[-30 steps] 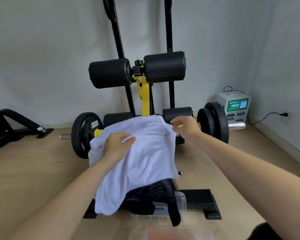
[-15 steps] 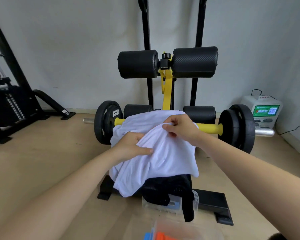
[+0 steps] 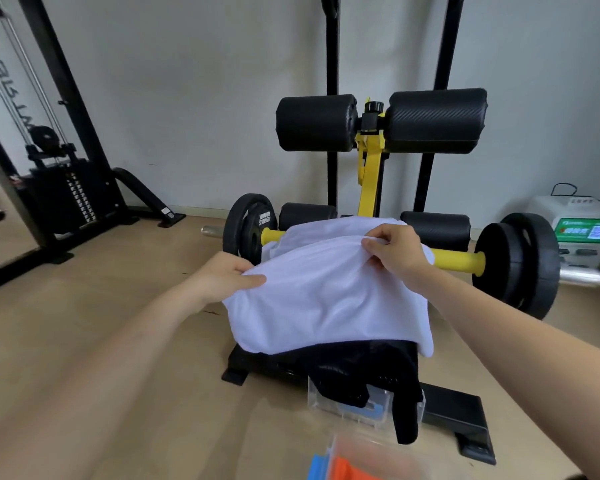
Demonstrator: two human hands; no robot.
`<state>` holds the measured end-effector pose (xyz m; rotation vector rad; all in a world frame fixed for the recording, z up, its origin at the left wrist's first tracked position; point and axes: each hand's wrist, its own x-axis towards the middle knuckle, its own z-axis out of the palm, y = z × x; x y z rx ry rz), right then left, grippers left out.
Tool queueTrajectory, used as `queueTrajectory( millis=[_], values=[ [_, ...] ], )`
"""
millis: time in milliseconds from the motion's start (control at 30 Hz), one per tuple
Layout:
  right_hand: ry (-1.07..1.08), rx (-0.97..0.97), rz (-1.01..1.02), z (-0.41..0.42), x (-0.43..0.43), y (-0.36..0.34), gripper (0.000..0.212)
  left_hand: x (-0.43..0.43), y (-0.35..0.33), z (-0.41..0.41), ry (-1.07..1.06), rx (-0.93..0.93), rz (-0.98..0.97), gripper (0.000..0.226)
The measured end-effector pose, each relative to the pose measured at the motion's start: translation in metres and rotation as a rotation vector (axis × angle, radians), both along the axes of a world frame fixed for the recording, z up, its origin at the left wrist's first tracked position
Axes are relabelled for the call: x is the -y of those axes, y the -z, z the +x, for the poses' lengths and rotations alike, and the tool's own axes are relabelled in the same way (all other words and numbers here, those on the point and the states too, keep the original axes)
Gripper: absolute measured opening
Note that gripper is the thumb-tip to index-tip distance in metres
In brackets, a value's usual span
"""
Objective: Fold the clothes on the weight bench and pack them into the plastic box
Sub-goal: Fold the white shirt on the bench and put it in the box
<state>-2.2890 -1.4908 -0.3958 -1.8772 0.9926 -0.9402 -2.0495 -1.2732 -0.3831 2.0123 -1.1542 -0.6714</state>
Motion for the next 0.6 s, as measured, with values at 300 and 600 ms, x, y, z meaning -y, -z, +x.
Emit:
queueTrajectory(
  millis=[300,600],
  values=[
    [-0.032,-0.109,-0.014,-0.010,0.006,0.003,0.036,0.029,0.025,0.003,-0.352,0.559,-0.224,0.038],
    [-0.187,-0.199,-0.190,-0.064,-0.009,0.000,0.011,0.029,0.026,-0.069,0.319,0.639,-0.358,0.018]
  ],
)
